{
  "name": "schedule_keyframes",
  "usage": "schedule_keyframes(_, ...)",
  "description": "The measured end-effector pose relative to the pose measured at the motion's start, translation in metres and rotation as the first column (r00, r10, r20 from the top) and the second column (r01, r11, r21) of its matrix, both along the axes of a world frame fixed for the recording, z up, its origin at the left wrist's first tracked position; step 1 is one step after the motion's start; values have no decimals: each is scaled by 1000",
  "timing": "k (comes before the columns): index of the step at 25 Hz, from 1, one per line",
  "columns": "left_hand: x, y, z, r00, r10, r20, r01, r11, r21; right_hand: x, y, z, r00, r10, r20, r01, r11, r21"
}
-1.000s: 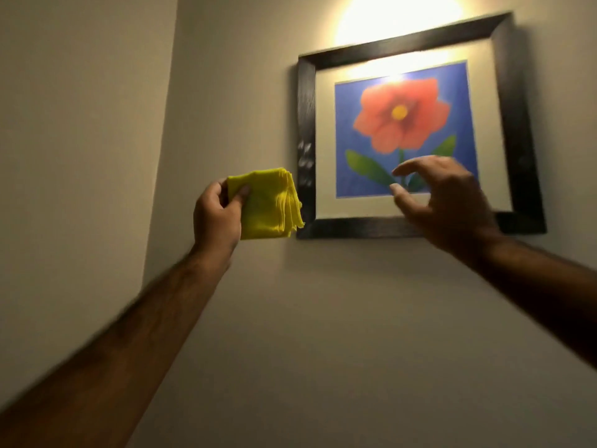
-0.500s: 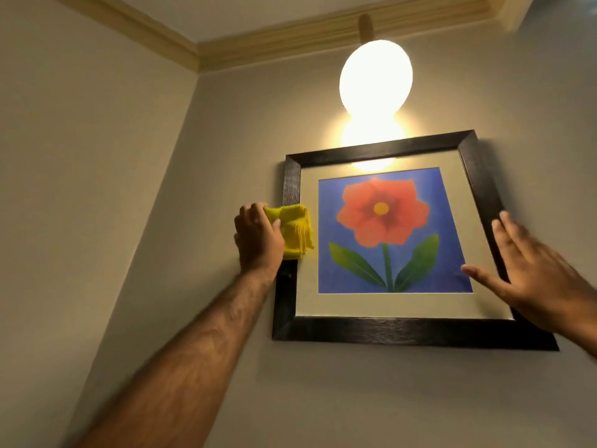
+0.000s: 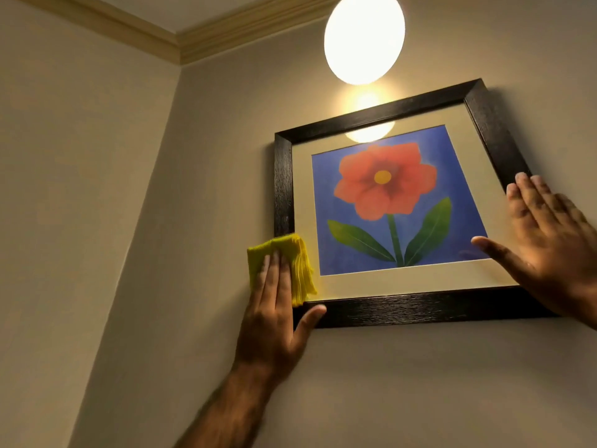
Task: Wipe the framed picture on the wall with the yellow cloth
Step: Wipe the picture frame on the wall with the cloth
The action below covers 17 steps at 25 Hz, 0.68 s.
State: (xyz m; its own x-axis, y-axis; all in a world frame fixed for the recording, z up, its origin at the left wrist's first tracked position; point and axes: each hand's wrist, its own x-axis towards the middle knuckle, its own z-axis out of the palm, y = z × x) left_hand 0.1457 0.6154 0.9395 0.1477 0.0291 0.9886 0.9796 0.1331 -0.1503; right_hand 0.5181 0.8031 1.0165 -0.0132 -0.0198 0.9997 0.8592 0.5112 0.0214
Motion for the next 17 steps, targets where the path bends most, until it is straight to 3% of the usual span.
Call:
schedule_keyframes(4, -2, 0, -41, 999, 30, 30, -28, 998, -61, -5, -13, -5, 1000, 3, -1, -3, 1000, 6)
schedule_keyframes(8, 8, -7, 50, 995, -68, 71, 74, 994, -76, -6, -29, -7, 999, 32, 17, -32, 999, -17)
schedule_keyframes(12, 13, -13, 171, 991, -24, 134, 44, 987, -154, -7, -33, -8, 999, 39, 12, -39, 999, -17)
schedule_keyframes(14, 11, -15, 196, 990, 25, 140, 2, 981, -193, -7, -33, -8, 999, 38, 17, -38, 999, -18)
schedule_keyframes(17, 5, -13, 178, 994, 34, 100, -15, 983, -185, -6, -31, -8, 999, 41, 9, -41, 999, -17)
